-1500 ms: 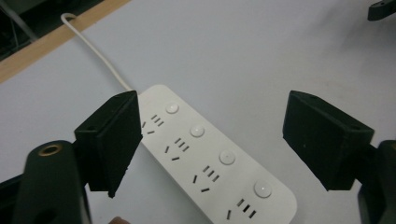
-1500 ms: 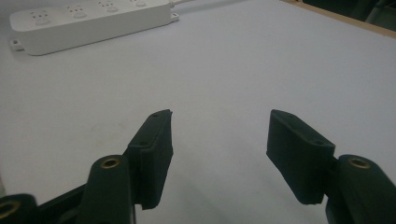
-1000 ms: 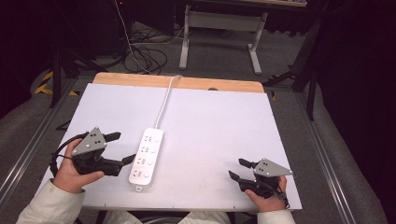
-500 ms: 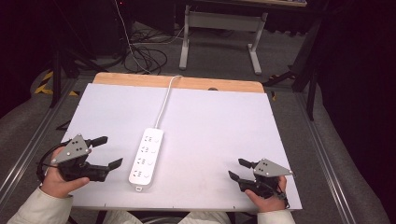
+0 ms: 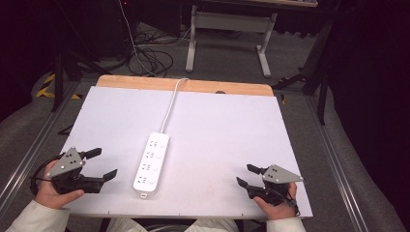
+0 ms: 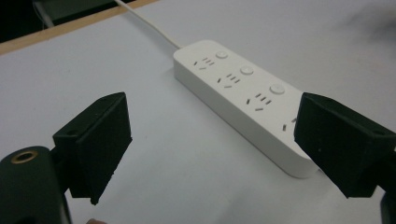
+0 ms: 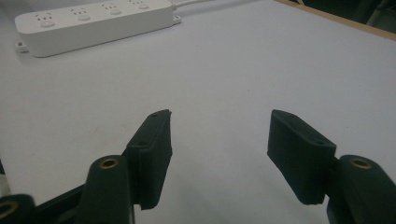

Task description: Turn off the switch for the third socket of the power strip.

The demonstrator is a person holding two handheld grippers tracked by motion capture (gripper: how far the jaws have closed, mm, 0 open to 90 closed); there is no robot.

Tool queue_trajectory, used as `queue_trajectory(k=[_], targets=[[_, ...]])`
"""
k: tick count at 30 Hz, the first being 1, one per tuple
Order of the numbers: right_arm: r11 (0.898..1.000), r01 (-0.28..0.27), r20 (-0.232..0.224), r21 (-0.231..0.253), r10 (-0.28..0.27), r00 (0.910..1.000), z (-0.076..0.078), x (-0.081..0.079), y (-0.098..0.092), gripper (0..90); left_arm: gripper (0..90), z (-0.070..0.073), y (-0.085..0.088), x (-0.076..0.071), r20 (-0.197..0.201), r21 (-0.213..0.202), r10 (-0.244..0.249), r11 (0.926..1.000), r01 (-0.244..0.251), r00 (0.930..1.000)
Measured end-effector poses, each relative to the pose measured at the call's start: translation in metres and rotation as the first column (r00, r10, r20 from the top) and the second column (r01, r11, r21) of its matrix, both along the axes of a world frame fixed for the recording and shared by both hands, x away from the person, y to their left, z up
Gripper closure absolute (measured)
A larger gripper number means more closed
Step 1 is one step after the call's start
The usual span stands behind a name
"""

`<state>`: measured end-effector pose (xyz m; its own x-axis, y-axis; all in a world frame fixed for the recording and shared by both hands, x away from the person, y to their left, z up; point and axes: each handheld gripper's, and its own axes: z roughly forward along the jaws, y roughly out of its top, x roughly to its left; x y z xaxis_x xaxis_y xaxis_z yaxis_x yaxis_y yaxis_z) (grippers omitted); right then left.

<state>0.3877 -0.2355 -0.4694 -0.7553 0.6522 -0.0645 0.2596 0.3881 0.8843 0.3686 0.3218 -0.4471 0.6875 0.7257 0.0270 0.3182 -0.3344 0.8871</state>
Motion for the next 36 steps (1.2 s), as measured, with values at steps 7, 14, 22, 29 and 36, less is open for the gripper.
queue_trajectory(k=[7, 14, 22, 29, 36], targets=[[1.0, -0.001, -0.003, 0.0, 0.001, 1.0, 0.0, 0.0, 0.0, 40.3, 12.4, -0.017, 0.011, -0.001, -0.078, -0.014, 0.008, 0.9998, -0.01, 0.9969], [1.0, -0.003, -0.003, -0.004, 0.003, 1.0, -0.001, 0.001, 0.0, 40.2, 12.8, -0.024, 0.007, -0.003, -0.047, 0.023, 0.008, 0.9997, -0.007, 0.9989], [1.0, -0.001, -0.006, -0.005, 0.001, 1.0, -0.001, 0.001, 0.0, 40.1, 15.5, -0.019, -0.004, -0.007, -0.019, 0.008, 0.002, 1.0, -0.001, 0.9998], [1.0, 0.001, -0.008, -0.007, -0.001, 1.0, -0.001, 0.001, 0.001, 40.2, 15.3, -0.019, -0.002, -0.005, -0.049, -0.024, -0.001, 0.9997, 0.0, 0.9988], [1.0, 0.0, -0.014, -0.005, 0.0, 0.9999, -0.002, 0.001, 0.001, 40.1, 15.3, -0.02, 0.0, -0.004, -0.093, -0.077, 0.006, 0.9969, -0.013, 0.9956]])
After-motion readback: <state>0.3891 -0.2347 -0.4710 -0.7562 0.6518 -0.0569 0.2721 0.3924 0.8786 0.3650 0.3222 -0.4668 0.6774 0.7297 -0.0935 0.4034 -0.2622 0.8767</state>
